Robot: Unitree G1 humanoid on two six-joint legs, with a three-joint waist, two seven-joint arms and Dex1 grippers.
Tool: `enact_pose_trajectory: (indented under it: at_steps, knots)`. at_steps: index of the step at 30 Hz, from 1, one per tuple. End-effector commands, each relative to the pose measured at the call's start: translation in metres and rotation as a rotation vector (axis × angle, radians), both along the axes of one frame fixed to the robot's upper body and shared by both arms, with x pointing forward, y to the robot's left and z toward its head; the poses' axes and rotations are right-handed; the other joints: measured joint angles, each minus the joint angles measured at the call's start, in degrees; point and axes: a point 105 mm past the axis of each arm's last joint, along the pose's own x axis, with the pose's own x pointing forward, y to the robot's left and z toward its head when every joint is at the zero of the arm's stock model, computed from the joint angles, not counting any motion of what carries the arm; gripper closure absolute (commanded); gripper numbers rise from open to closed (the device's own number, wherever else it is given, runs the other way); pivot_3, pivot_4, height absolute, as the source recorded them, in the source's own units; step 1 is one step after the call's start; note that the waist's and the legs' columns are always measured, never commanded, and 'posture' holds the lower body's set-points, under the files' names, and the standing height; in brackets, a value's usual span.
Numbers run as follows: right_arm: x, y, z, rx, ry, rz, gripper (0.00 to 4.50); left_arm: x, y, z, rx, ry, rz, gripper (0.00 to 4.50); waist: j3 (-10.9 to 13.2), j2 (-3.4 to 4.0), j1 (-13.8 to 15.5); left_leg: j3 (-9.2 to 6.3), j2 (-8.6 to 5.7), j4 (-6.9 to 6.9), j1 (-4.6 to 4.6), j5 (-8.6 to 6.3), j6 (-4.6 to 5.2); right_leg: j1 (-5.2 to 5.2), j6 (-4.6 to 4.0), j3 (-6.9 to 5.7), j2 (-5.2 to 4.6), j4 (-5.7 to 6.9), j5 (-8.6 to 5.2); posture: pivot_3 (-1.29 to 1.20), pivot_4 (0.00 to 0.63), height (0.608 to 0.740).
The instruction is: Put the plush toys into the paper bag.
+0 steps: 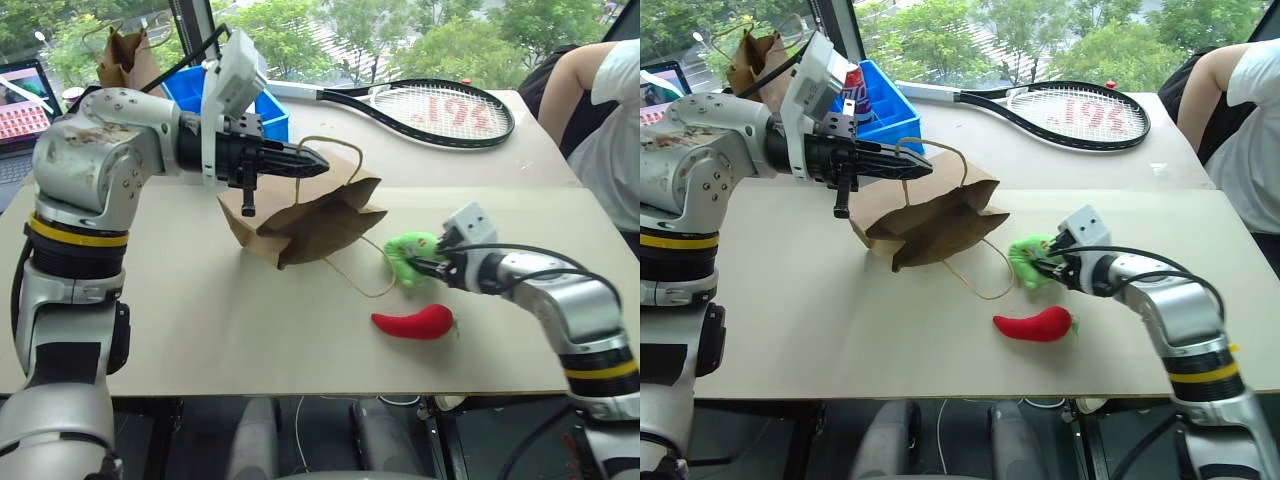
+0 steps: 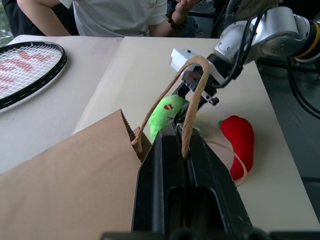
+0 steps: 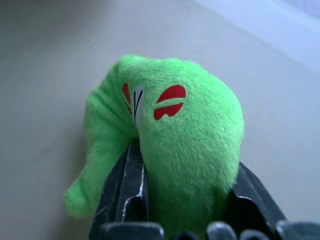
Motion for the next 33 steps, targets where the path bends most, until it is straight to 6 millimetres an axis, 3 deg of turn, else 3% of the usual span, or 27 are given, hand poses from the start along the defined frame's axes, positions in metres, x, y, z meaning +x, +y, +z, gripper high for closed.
enact_pose_trajectory:
  at_steps: [1,4,7,9,13,17,25,29,33]
  knots:
    - [-0.008,-0.001,0.063,0.009,-0.173,0.036,4.29,-0.005,-0.002,0.009,-0.024,-0.025,-0.017,4.50,0.01,-0.01,-0.11,0.01,0.01,0.00,0.00,0.00,0.00,0.00,0.00,0.00,0.00,0.00,0.00,0.00,0.150,0.658]
    - [-0.018,0.021,0.081,0.052,-0.192,0.130,4.43,-0.005,-0.006,0.008,-0.033,-0.013,-0.024,4.50,0.01,0.00,-0.81,0.00,0.06,-0.03,0.07,0.00,0.00,0.00,-0.01,-0.01,0.04,0.04,0.00,0.00,0.150,0.658]
    - [-0.032,0.076,0.085,0.142,-0.161,0.311,4.43,-0.004,-0.010,0.008,-0.043,0.033,-0.026,4.50,0.01,-0.01,-1.60,-0.04,0.11,-0.08,0.12,0.00,0.01,0.00,-0.02,0.00,0.13,0.08,0.00,0.00,0.150,0.658]
    - [-0.037,0.102,0.079,0.185,-0.136,0.372,4.43,-0.004,-0.013,0.009,-0.051,0.061,-0.018,4.50,0.02,0.00,-1.74,-0.08,0.10,-0.08,0.10,0.02,0.03,0.00,-0.02,-0.01,0.14,0.09,0.00,0.00,0.150,0.658]
    - [-0.034,0.130,0.060,0.157,-0.111,0.395,4.43,-0.008,-0.020,0.012,-0.097,0.127,-0.031,4.50,0.03,0.02,-1.26,-0.09,0.07,-0.07,0.06,0.02,0.04,0.01,-0.01,-0.02,0.11,0.05,0.00,0.00,0.150,0.658]
    - [-0.024,0.162,0.053,0.171,-0.117,0.428,4.43,-0.010,-0.026,0.009,-0.130,0.205,-0.040,4.50,0.04,0.02,-1.01,-0.08,0.04,-0.04,0.02,0.02,0.04,0.00,-0.01,-0.03,0.06,0.02,0.00,0.00,0.150,0.658]
    - [0.006,0.189,0.017,0.081,-0.068,0.402,4.43,-0.020,-0.037,0.018,-0.218,0.307,-0.082,4.50,0.05,0.02,-1.06,-0.09,0.04,-0.05,0.05,0.03,0.05,-0.01,-0.02,-0.04,0.07,0.08,0.01,0.00,0.150,0.658]
    - [0.016,0.202,0.016,0.439,0.027,0.312,4.43,-0.023,-0.039,0.016,-0.229,0.322,-0.079,4.50,0.05,0.02,-1.34,-0.12,0.05,-0.05,0.04,0.03,0.05,-0.04,-0.02,-0.05,0.07,0.15,0.01,0.00,0.150,0.658]
    - [0.032,0.189,0.011,0.629,0.032,0.136,4.43,-0.023,-0.038,0.016,-0.241,0.320,-0.062,4.50,0.05,0.03,-1.35,-0.17,0.04,-0.04,0.04,0.03,0.05,-0.02,-0.03,-0.10,0.06,0.18,0.02,0.00,0.150,0.658]
